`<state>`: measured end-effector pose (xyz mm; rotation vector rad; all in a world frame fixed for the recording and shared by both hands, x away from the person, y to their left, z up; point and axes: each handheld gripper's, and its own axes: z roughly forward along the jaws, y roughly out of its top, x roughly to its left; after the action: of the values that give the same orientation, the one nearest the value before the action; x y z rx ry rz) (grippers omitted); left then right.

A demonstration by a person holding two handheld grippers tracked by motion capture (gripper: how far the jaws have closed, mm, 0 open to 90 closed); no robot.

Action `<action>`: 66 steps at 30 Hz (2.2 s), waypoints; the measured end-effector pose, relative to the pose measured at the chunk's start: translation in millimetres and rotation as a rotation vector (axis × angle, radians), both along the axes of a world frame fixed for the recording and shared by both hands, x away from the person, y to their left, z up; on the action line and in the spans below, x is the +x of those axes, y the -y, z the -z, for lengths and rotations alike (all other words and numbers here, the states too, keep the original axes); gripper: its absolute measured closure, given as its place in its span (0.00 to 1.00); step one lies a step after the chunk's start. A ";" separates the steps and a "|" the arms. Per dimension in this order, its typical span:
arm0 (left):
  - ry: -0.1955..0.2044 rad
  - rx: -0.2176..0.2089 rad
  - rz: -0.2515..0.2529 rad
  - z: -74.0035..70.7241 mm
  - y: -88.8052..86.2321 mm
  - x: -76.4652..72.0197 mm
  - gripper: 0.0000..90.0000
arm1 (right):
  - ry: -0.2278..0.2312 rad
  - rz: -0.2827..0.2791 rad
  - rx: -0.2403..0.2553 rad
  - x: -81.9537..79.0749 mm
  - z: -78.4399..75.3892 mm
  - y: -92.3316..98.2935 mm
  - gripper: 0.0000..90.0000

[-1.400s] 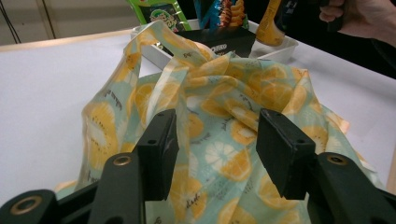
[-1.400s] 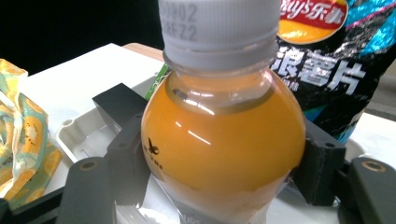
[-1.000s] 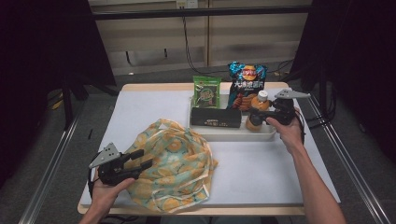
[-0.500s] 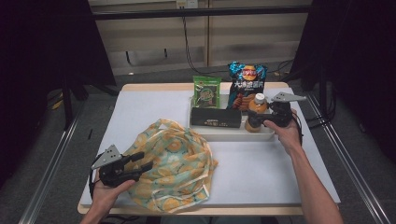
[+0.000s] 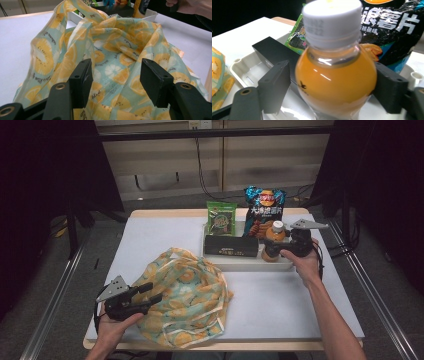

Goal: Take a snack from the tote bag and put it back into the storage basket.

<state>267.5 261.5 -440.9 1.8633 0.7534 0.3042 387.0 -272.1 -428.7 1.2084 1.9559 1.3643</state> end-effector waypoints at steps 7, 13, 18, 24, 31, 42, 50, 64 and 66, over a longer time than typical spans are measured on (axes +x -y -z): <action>0.003 -0.013 -0.005 -0.1 -1.9 -1.0 0.47 | 0.002 0.125 -0.008 -12.8 0.2 -5.5 0.21; 0.003 -0.010 -0.006 0.4 -2.7 -0.1 0.47 | -0.012 0.190 -0.015 -11.5 5.8 -13.3 0.27; 0.002 -0.001 -0.015 0.6 -2.9 -0.5 0.47 | -0.011 0.204 -0.004 -5.6 7.6 -17.5 0.33; 0.000 -0.008 -0.009 1.2 -3.2 -0.2 0.47 | -0.009 0.140 -0.002 2.0 7.3 -11.5 0.34; -0.003 -0.003 -0.006 1.9 -2.3 -0.1 0.47 | 0.007 0.091 0.002 5.5 9.9 -2.6 0.34; -0.005 -0.003 -0.003 2.2 -1.6 0.1 0.47 | 0.006 0.077 0.021 3.3 8.7 -0.7 0.22; -0.005 -0.004 -0.003 2.3 -1.9 -0.1 0.46 | 0.014 0.065 0.021 -2.8 3.1 1.4 0.17; 0.003 -0.004 0.009 1.6 4.8 -0.5 0.30 | 0.011 0.036 0.014 -39.6 -12.2 15.0 0.13; 0.010 0.002 0.004 0.9 5.0 -0.6 0.27 | 0.009 0.026 0.014 -47.9 -12.4 16.0 0.13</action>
<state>266.9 256.5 -441.8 1.8637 0.7433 0.3120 339.1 -288.1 -416.3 1.2275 1.9213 1.3705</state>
